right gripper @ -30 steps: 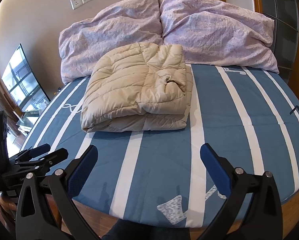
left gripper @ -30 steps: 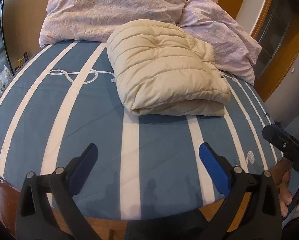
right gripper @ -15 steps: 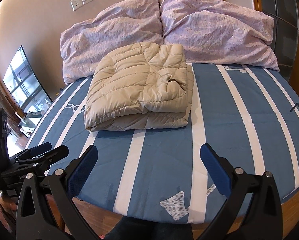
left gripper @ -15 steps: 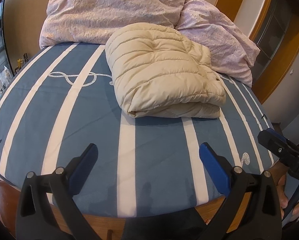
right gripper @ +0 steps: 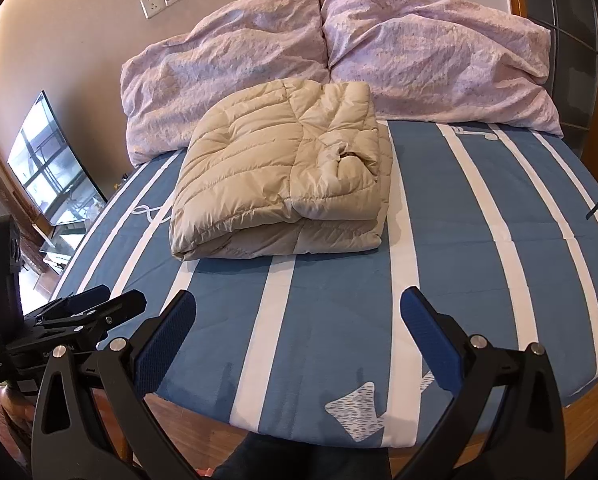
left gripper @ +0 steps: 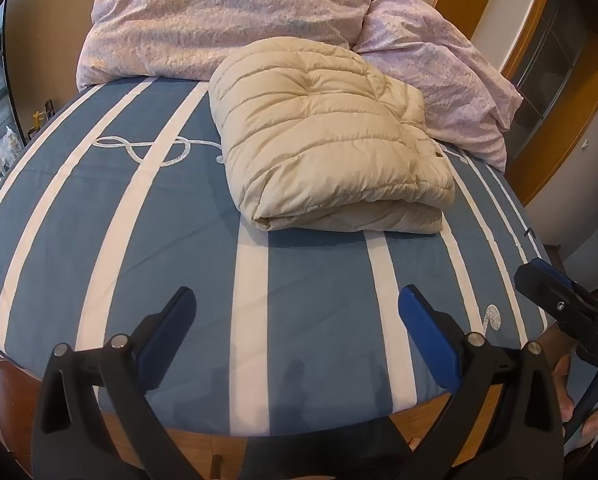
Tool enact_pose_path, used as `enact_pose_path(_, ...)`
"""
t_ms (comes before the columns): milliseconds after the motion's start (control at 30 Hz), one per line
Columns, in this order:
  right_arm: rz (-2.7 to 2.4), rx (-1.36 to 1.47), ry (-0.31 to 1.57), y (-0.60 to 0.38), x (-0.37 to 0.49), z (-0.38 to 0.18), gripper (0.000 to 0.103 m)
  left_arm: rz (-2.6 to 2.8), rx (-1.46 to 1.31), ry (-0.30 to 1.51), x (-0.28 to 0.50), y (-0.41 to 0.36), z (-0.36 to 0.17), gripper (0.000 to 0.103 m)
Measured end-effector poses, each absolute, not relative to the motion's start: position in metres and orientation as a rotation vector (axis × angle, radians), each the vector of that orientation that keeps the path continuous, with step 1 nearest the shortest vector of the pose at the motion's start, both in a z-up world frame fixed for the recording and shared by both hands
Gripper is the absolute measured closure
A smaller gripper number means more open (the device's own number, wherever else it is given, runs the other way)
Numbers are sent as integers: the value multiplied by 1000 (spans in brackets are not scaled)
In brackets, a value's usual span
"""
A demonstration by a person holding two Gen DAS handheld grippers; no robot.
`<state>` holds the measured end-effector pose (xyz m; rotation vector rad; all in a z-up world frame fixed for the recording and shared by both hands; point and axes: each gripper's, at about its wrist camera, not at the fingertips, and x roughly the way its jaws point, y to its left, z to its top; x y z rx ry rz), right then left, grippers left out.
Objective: Fold large clothes
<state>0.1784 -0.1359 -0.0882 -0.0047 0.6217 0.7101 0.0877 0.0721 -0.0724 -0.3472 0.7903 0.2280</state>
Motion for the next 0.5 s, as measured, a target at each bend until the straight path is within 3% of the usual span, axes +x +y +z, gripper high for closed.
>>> enact_pose_path(500,716,2,628,-136,179,-88,1,225,-342,790,90,69,-72,2)
